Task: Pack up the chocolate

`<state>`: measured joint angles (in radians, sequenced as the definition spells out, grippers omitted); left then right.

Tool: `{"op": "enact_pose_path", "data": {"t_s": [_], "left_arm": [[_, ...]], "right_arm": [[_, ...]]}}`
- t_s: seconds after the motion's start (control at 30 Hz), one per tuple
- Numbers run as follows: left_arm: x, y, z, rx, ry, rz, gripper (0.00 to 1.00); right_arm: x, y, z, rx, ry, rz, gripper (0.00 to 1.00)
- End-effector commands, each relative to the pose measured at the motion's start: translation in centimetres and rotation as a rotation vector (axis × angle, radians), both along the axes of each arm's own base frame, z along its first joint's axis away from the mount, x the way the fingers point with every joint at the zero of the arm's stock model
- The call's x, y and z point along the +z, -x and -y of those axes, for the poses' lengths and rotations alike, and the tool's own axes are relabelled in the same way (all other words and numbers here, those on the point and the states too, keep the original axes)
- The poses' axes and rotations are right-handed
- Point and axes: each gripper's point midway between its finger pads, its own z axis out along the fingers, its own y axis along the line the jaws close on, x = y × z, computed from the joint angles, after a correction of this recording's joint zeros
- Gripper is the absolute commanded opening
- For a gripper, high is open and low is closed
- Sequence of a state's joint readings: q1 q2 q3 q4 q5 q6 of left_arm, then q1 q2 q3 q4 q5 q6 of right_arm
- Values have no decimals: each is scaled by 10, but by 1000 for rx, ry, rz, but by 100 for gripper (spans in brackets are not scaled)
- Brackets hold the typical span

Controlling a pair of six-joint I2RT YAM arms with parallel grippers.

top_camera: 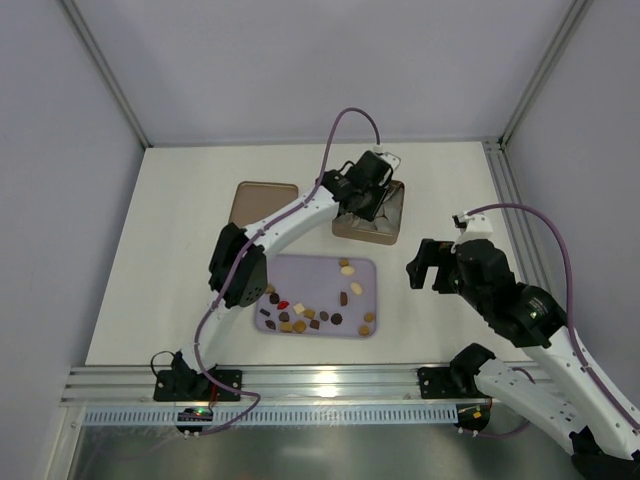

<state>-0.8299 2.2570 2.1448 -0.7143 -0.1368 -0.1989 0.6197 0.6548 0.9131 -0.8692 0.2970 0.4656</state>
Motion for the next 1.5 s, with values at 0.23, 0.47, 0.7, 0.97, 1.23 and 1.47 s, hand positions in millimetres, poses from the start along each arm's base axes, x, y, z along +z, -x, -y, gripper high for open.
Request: {"op": "enact_pose_path", "data": {"t_s": [0.23,0.47,0.7,0.97,1.23,1.47], "left_arm": [[24,-17,19,-18,83,68,38],[26,-18,20,-15,87,71,42],[34,-18,17,-12,87,86,43],[62,-16,7,9,99,130,42],[77,-7,-16,35,72,159,42],[79,12,-38,56,54,140,41]], "right_arm": [[8,-4,1,0,3,30,100],[7,-3,2,-3,5,28,100],[7,-3,1,2,4,30,100],[6,-4,-3,9,-6,27,100],[6,-6,-5,14,-14,27,100],[6,-6,-6,14,-18,30,100]]}}
